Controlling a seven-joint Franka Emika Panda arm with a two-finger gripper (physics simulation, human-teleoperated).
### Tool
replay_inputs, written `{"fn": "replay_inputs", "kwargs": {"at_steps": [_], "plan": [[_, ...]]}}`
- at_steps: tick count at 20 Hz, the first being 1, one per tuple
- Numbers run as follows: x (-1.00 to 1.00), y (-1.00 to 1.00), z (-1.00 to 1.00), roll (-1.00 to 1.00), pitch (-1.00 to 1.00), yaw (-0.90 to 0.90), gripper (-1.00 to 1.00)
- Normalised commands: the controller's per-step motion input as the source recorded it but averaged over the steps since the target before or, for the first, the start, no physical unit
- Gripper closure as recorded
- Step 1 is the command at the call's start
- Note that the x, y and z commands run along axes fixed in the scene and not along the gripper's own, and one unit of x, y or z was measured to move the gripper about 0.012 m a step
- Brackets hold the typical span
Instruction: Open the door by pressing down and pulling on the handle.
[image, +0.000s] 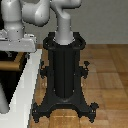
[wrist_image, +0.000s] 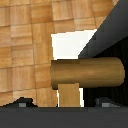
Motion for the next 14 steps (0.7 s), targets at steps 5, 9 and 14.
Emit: {"fn": "replay_inputs", "kwargs": {"at_steps": [5, 9, 14], "plan": [[0.0, 0.0, -0.2, 0.0, 0.0, 0.0, -1.0], [0.0, 0.0, -0.25, 0.0, 0.0, 0.0, -1.0], [0.0, 0.0, -0.2, 0.0, 0.0, 0.0, 1.0]]}}
